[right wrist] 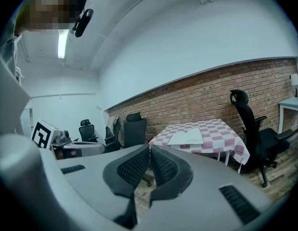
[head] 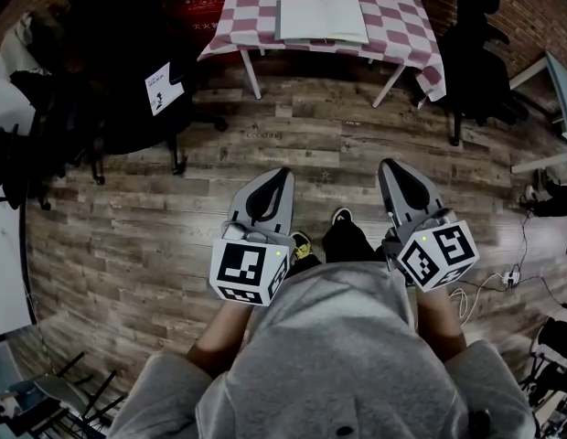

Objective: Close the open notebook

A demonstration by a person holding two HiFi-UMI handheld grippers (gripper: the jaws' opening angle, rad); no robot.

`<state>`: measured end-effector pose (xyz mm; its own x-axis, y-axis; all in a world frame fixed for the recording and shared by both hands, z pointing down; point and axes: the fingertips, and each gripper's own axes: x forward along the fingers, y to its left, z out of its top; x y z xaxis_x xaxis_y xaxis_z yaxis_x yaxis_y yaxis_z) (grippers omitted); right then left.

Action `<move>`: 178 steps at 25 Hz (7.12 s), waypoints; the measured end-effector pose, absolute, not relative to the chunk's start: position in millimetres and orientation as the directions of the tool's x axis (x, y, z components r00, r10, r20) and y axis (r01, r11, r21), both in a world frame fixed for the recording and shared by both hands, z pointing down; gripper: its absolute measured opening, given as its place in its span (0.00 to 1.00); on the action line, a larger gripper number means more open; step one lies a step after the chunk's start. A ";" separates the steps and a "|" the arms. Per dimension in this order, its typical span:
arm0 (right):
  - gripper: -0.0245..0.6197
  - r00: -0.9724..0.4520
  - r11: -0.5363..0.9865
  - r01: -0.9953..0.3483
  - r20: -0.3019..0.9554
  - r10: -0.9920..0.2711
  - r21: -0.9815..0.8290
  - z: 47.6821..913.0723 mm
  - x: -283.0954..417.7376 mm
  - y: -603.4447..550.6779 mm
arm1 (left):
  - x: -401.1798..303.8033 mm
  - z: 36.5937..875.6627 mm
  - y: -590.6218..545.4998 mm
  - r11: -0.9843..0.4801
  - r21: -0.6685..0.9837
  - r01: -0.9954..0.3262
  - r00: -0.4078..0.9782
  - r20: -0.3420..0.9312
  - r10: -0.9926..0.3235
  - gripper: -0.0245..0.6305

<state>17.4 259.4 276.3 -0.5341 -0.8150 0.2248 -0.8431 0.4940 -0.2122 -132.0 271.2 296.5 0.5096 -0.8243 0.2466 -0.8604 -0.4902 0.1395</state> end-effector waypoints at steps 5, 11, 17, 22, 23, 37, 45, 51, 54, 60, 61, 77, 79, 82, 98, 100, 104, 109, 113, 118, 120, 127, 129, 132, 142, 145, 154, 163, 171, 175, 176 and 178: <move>0.09 -0.532 0.494 -0.845 0.214 -0.819 -0.205 274.9 13.4 257.8 | -135.1 296.9 271.4 -0.491 0.140 -0.860 0.510 0.238 -0.826 0.05; 0.09 -0.546 0.511 -0.836 0.201 -0.813 -0.202 271.5 11.0 254.9 | -132.5 293.8 268.3 -0.496 0.129 -0.858 0.513 0.239 -0.825 0.05; 0.09 -0.548 0.511 -0.834 0.203 -0.811 -0.208 275.7 12.6 249.1 | -129.8 296.3 264.2 -0.500 0.129 -0.856 0.516 0.247 -0.820 0.05; 0.09 -0.551 0.509 -0.831 0.205 -0.809 -0.224 282.8 17.1 240.9 | -124.2 299.4 257.0 -0.499 0.126 -0.857 0.514 0.255 -0.819 0.05; 0.09 -0.551 0.509 -0.830 0.204 -0.809 -0.227 284.0 18.1 238.7 | -123.0 299.8 255.1 -0.499 0.124 -0.857 0.514 0.258 -0.818 0.05; 0.09 -0.543 0.497 -0.833 0.195 -0.817 -0.242 286.1 46.2 185.1 | -100.8 306.6 207.0 -0.522 0.112 -0.846 0.530 0.291 -0.797 0.05; 0.09 -0.525 0.487 -0.849 0.224 -0.821 -0.205 290.3 68.6 147.5 | -90.2 317.1 169.6 -0.520 0.125 -0.845 0.531 0.314 -0.787 0.05; 0.09 -0.521 0.478 -0.852 0.259 -0.813 -0.213 302.4 77.0 107.8 | -78.6 325.1 127.9 -0.523 0.140 -0.841 0.537 0.339 -0.773 0.05; 0.09 -0.518 0.473 -0.854 0.274 -0.810 -0.214 309.9 80.0 86.5 | -75.7 331.8 106.3 -0.519 0.148 -0.842 0.534 0.358 -0.766 0.05; 0.09 -0.514 0.456 -0.855 0.287 -0.809 -0.245 319.5 94.0 40.5 | -65.2 343.1 60.9 -0.517 0.155 -0.842 0.533 0.394 -0.749 0.05; 0.09 -0.515 0.455 -0.854 0.288 -0.808 -0.251 320.6 95.6 33.6 | -62.9 343.5 54.4 -0.518 0.154 -0.841 0.533 0.399 -0.746 0.05; 0.09 -0.543 0.470 -0.833 0.276 -0.793 -0.292 314.9 106.7 -43.7 | -48.1 329.0 -24.4 -0.492 0.141 -0.859 0.504 0.403 -0.764 0.05; 0.09 -0.544 0.468 -0.832 0.269 -0.795 -0.298 313.2 110.1 -52.3 | -46.2 327.3 -31.0 -0.488 0.137 -0.862 0.499 0.404 -0.767 0.05; 0.09 -0.545 0.464 -0.829 0.260 -0.797 -0.312 312.4 116.7 -64.4 | -41.4 325.8 -41.5 -0.483 0.135 -0.865 0.494 0.401 -0.772 0.05; 0.09 -0.608 0.521 -0.783 0.239 -0.757 -0.339 313.5 128.3 -114.2 | -22.5 324.7 -89.9 -0.437 0.101 -0.894 0.439 0.405 -0.803 0.05; 0.09 -0.620 0.535 -0.775 0.237 -0.748 -0.336 313.0 127.0 -119.2 | -23.9 323.7 -94.4 -0.426 0.096 -0.899 0.427 0.403 -0.809 0.05; 0.09 -0.639 0.558 -0.760 0.227 -0.735 -0.331 311.6 125.1 -128.0 | -29.6 323.0 -102.1 -0.396 0.086 -0.914 0.395 0.401 -0.826 0.05; 0.09 -0.651 0.570 -0.749 0.215 -0.728 -0.338 310.6 124.6 -133.5 | -30.3 319.1 -107.8 -0.384 0.072 -0.921 0.379 0.393 -0.837 0.05; 0.09 -0.660 0.580 -0.741 0.207 -0.722 -0.339 307.4 121.5 -134.1 | -31.8 314.7 -107.5 -0.376 0.063 -0.924 0.370 0.387 -0.844 0.06; 0.09 -0.666 0.586 -0.735 0.202 -0.718 -0.342 306.8 116.1 -133.3 | -41.2 313.4 -107.4 -0.353 0.055 -0.934 0.346 0.383 -0.856 0.05; 0.09 -0.664 0.582 -0.736 0.204 -0.719 -0.345 308.7 115.8 -133.3 | -45.0 314.7 -108.5 -0.344 0.054 -0.937 0.338 0.381 -0.860 0.05; 0.09 -0.665 0.582 -0.739 0.230 -0.711 -0.339 314.5 107.3 -137.1 | -58.8 319.7 -117.3 -0.321 0.059 -0.945 0.319 0.380 -0.868 0.06; 0.09 -0.662 0.576 -0.742 0.238 -0.711 -0.343 317.3 104.7 -140.2 | -64.7 322.7 -122.4 -0.309 0.060 -0.949 0.307 0.384 -0.871 0.06; 0.09 -0.666 0.579 -0.740 0.257 -0.700 -0.343 323.1 97.1 -144.3 | -72.6 328.2 -128.2 -0.302 0.081 -0.950 0.309 0.385 -0.869 0.06; 0.09 -0.684 0.587 -0.726 0.293 -0.668 -0.358 340.1 63.8 -159.1 | -105.4 355.8 -146.6 -0.244 0.148 -0.958 0.284 0.401 -0.871 0.06; 0.09 -0.685 0.586 -0.727 0.308 -0.660 -0.359 344.5 55.6 -163.6 | -115.4 366.4 -152.6 -0.225 0.171 -0.959 0.277 0.412 -0.868 0.07; 0.09 -0.686 0.586 -0.727 0.351 -0.637 -0.358 359.1 36.8 -177.0 | -139.2 405.9 -167.4 -0.158 0.296 -0.942 0.286 0.460 -0.840 0.27; 0.09 -0.678 0.548 -0.734 0.378 -0.630 -0.402 378.2 28.1 -186.6 | -147.8 442.1 -176.4 -0.134 0.344 -0.930 0.307 0.521 -0.796 0.30; 0.09 -0.675 0.531 -0.737 0.421 -0.606 -0.418 401.2 12.8 -196.6 | -148.4 481.0 -191.6 -0.113 0.405 -0.907 0.346 0.565 -0.749 0.32; 0.09 -0.672 0.510 -0.740 0.441 -0.595 -0.439 414.8 7.2 -198.7 | -155.4 494.2 -198.9 -0.099 0.413 -0.906 0.346 0.583 -0.735 0.34; 0.09 -0.671 0.507 -0.741 0.446 -0.592 -0.441 418.2 5.7 -199.7 | -156.9 497.6 -200.9 -0.096 0.415 -0.905 0.347 0.587 -0.731 0.35; 0.09 -0.669 0.502 -0.742 0.454 -0.588 -0.443 424.2 3.0 -201.5 | -159.3 505.1 -203.6 -0.088 0.425 -0.901 0.351 0.595 -0.723 0.36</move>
<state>3.0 -201.5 424.2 -0.6691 -0.5883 0.4541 -0.7425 0.5022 -0.4433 -159.3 -203.6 505.1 0.3514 -0.7232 0.5946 -0.9009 -0.0884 0.4250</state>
